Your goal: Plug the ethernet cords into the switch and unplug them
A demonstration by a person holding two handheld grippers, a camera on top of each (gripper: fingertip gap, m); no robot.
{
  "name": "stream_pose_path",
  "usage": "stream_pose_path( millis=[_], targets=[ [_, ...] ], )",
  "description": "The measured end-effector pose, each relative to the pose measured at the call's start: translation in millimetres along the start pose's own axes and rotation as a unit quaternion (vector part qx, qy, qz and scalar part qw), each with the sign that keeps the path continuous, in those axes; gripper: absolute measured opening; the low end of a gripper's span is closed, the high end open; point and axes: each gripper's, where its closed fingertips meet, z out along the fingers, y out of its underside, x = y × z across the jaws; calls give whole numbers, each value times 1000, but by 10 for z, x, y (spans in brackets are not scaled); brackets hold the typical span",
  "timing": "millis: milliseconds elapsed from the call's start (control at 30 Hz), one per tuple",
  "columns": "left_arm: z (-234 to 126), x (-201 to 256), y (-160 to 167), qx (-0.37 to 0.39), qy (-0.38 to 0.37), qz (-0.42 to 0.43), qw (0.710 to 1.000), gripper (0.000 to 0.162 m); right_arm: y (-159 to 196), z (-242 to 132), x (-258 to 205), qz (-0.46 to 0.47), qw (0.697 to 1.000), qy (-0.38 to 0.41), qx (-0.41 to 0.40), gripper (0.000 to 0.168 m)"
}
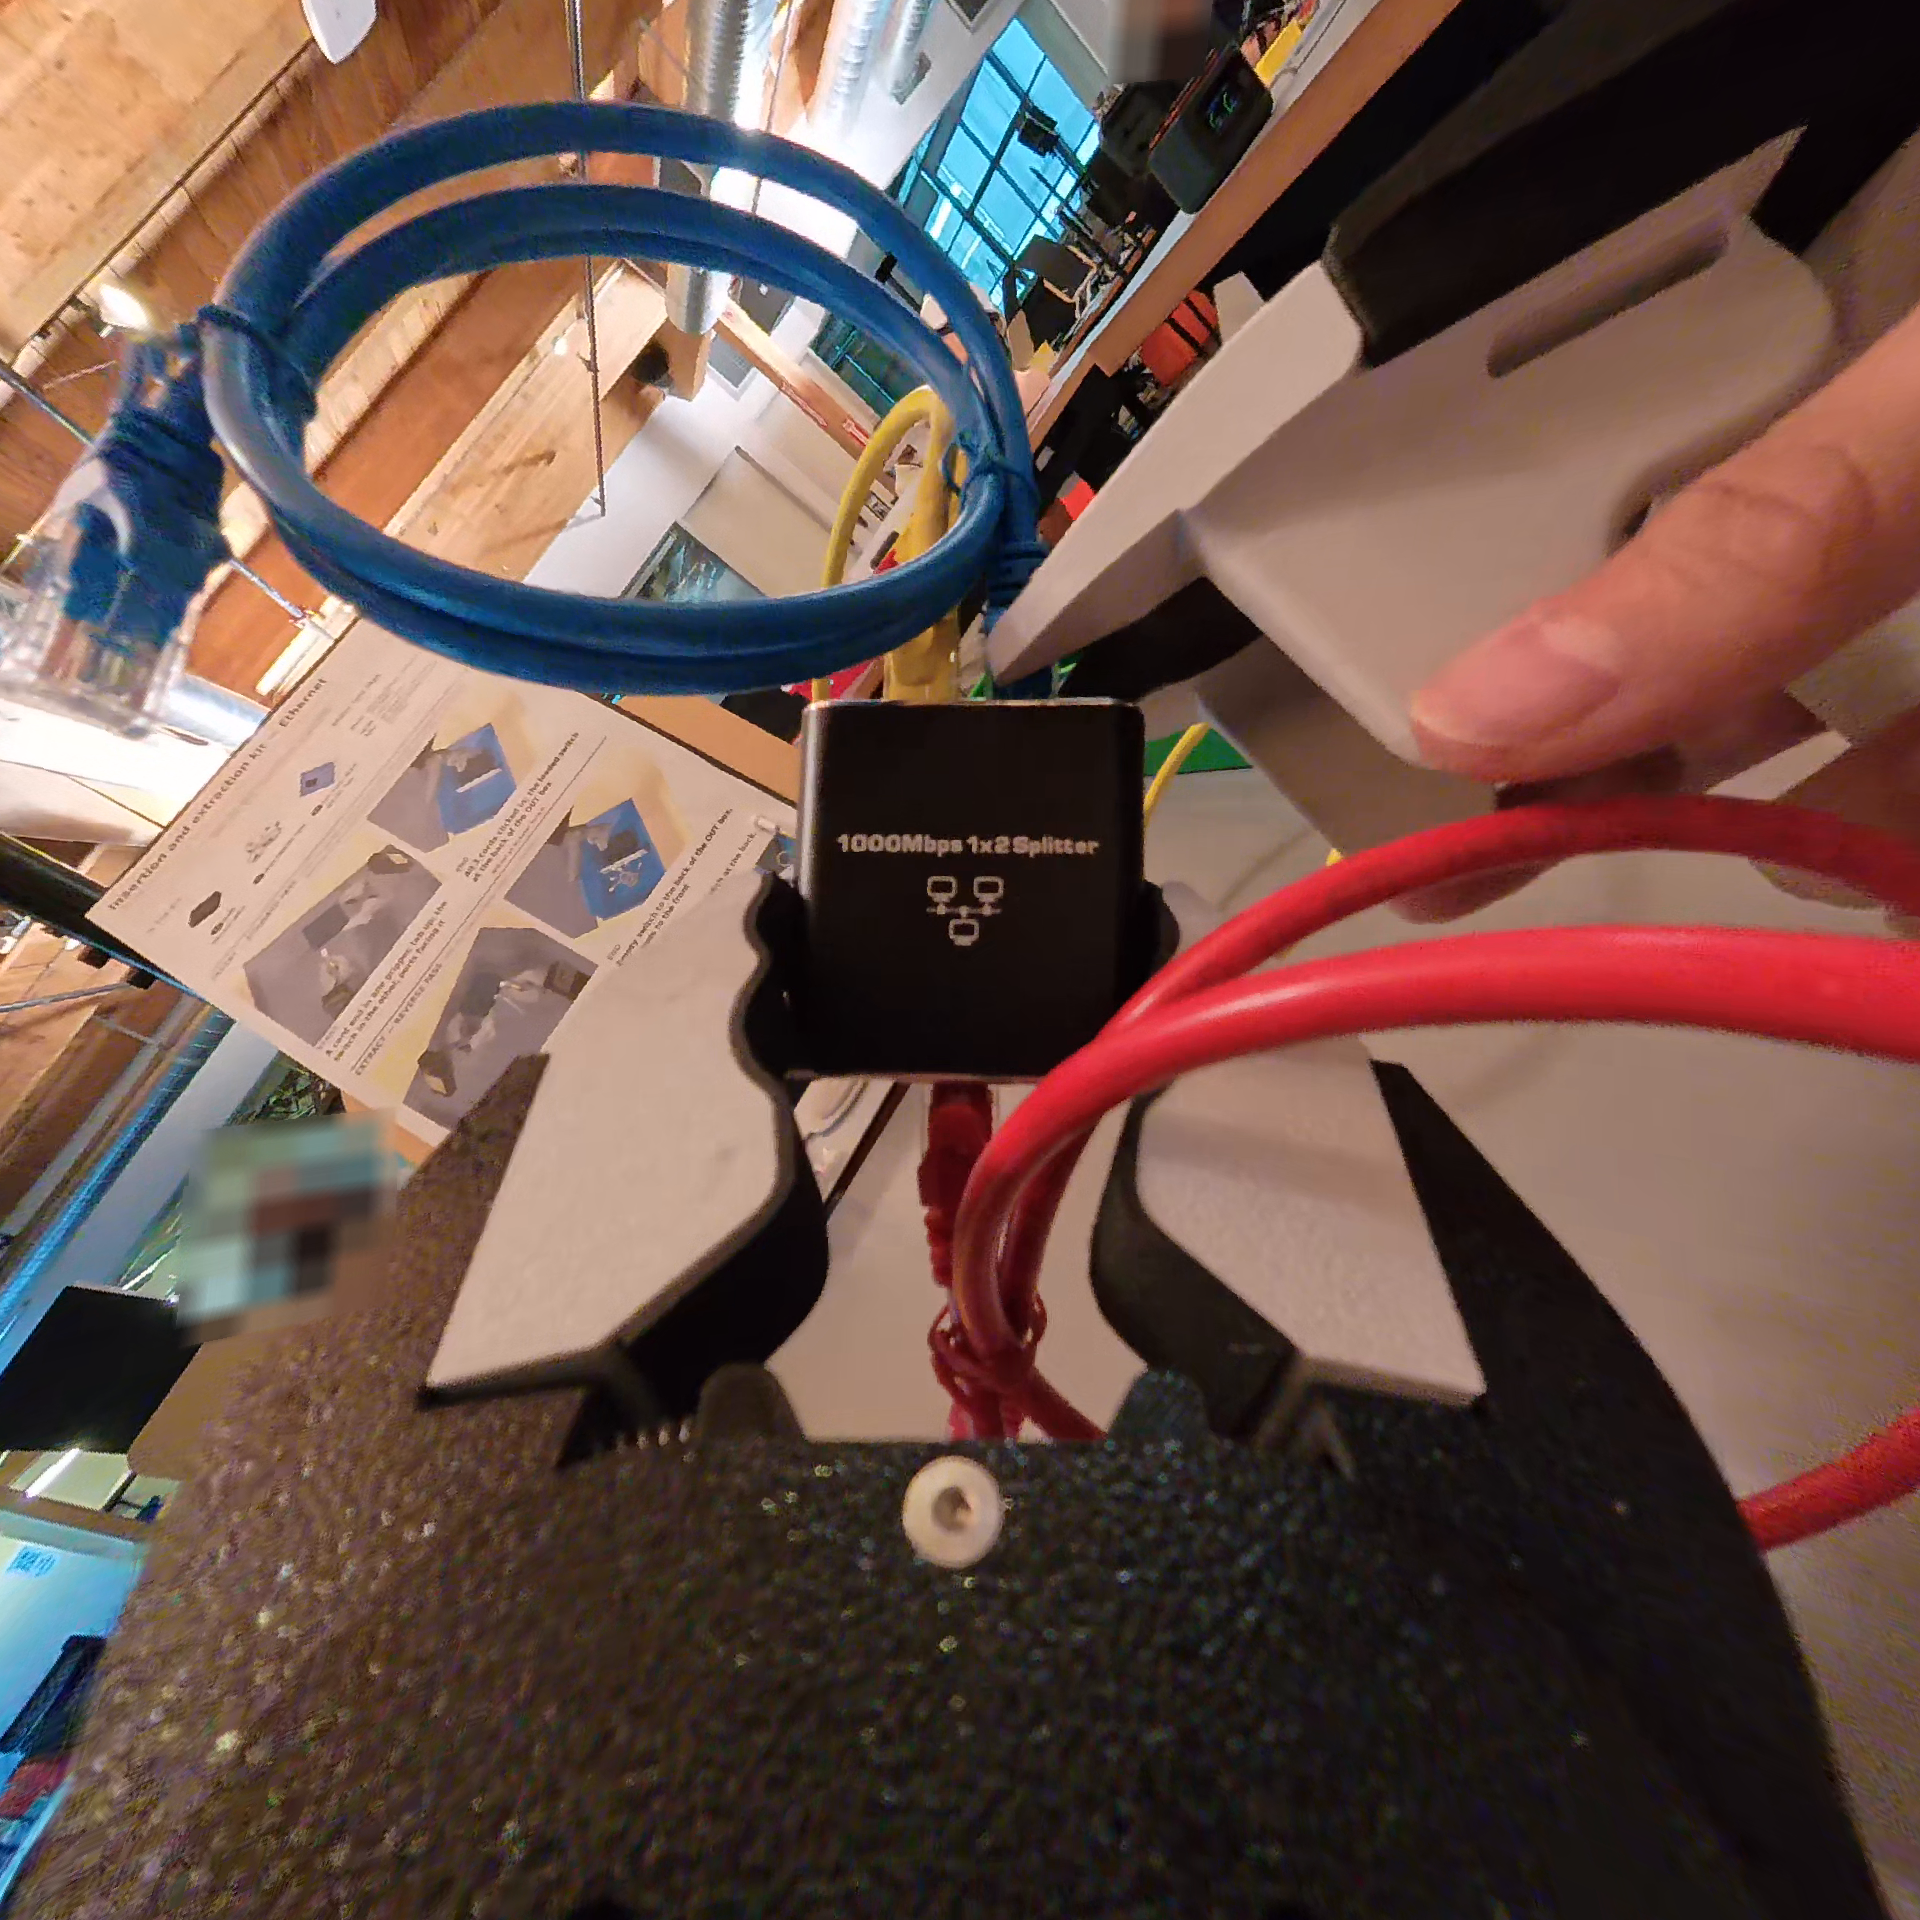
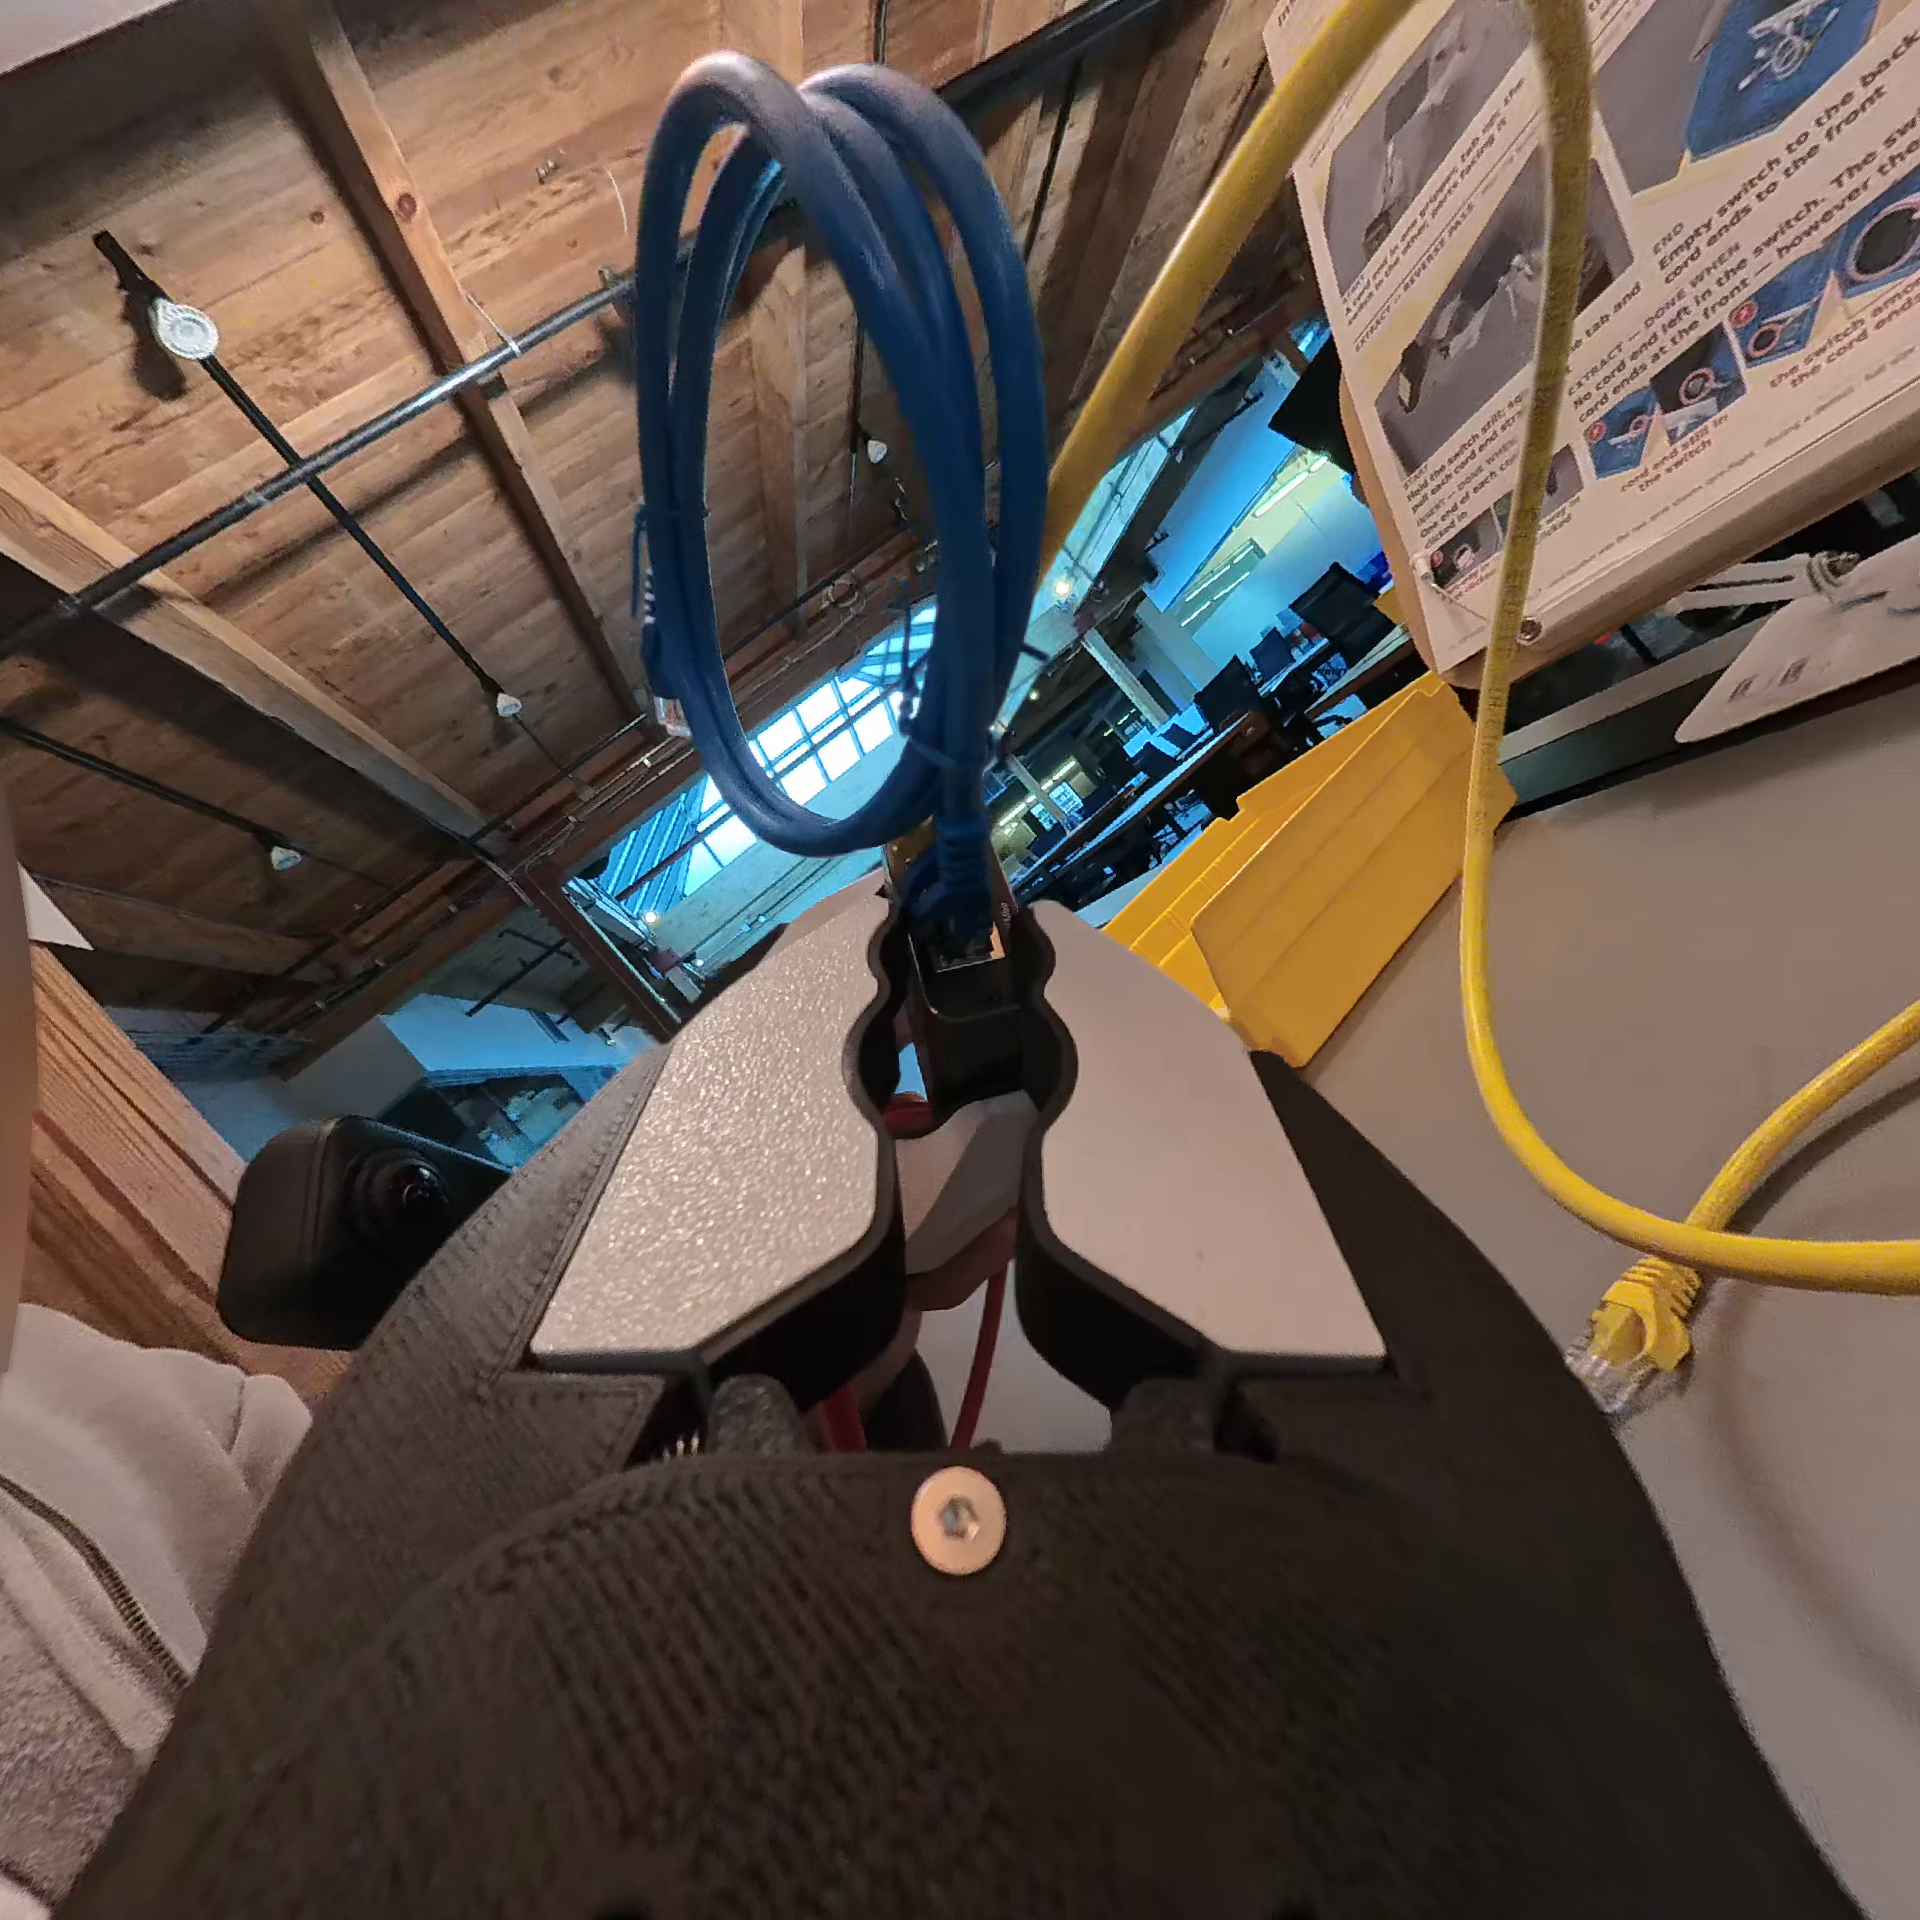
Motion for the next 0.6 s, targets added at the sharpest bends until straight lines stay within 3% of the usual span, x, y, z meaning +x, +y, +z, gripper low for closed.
stream_pose_path(
  millis=[33,600],
  targets=[
    [2,2,5,0,1,-3,1000,63,4,1,5,-6,1000,3,-2,20],
    [-9,-31,80,-1,5,-18,1000,63,27,73,29,17,1000,8,11,20]
  ],
)
